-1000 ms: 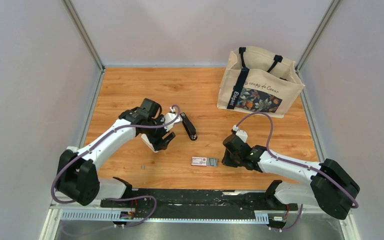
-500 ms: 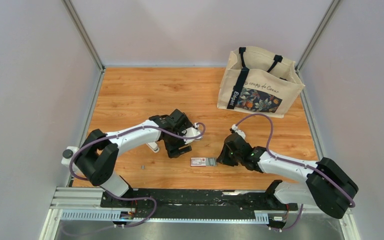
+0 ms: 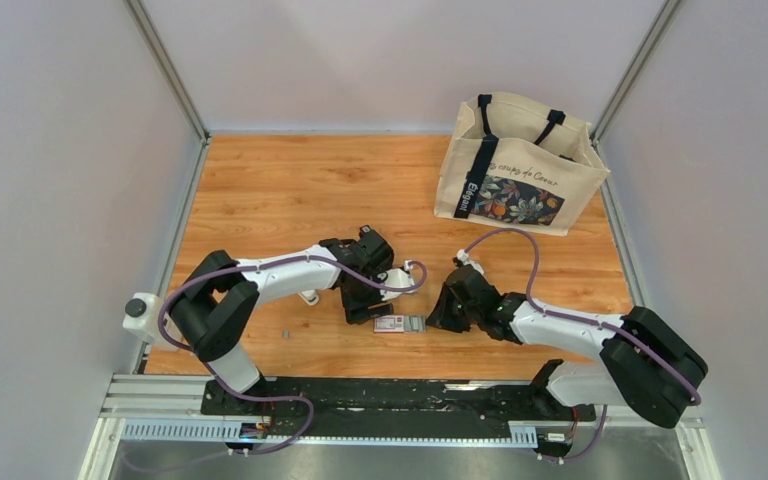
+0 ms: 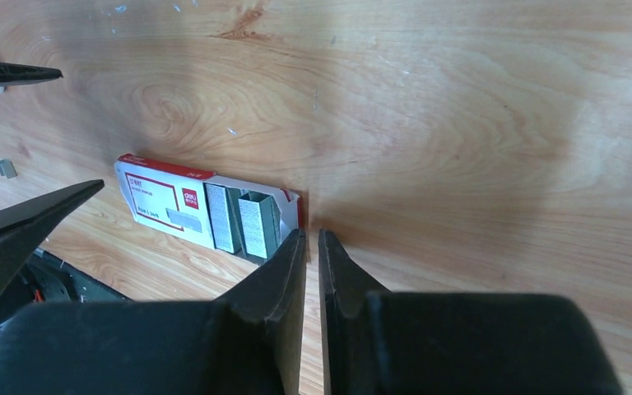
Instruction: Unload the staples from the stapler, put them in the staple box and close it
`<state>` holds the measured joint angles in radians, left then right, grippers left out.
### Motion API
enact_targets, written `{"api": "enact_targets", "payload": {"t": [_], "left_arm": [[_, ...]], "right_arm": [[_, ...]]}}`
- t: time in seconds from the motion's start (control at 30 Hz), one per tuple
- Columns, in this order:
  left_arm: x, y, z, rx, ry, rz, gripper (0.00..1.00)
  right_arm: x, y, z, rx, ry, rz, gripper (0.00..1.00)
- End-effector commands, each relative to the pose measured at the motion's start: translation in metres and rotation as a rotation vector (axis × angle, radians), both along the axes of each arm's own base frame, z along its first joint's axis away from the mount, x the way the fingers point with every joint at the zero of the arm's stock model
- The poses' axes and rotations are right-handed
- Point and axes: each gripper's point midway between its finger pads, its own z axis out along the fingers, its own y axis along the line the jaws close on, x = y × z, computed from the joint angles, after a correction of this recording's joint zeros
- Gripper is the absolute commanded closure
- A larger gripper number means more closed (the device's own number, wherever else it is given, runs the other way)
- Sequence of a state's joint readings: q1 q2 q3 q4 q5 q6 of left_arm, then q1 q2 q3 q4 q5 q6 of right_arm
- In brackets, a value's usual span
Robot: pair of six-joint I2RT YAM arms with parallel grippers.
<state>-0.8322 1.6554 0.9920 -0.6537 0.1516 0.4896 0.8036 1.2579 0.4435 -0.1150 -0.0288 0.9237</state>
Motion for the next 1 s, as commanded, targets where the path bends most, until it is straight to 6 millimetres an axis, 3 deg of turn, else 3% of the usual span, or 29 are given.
{"api": "enact_targets", "payload": {"t": [0.0,0.17,0.3,0.53,0.97], "left_arm": [[0.002,-0.019,0.01,-0.051,-0.018,-0.05,0.27],[0.0,-0.021,0.009,-0.044,-0.008,-0.058,0.27],[-0.001,-0.021,0.009,-0.042,-0.002,-0.055,0.27],[-0.006,-0.025,0.007,-0.032,0.006,-0.066,0.28],[-0.009,-0.03,0.004,-0.014,0.015,-0.084,0.29]], "right_arm": [[0.007,0.011,0.01,0.053,-0.02,0.001,0.86],[0.009,0.002,0.015,0.033,-0.049,-0.015,0.81],[0.002,-0.006,0.008,0.039,-0.035,-0.03,0.77],[0.001,0.011,0.004,0.14,-0.005,-0.016,0.79],[0.003,0.025,0.009,0.217,-0.008,0.006,0.82]]}}
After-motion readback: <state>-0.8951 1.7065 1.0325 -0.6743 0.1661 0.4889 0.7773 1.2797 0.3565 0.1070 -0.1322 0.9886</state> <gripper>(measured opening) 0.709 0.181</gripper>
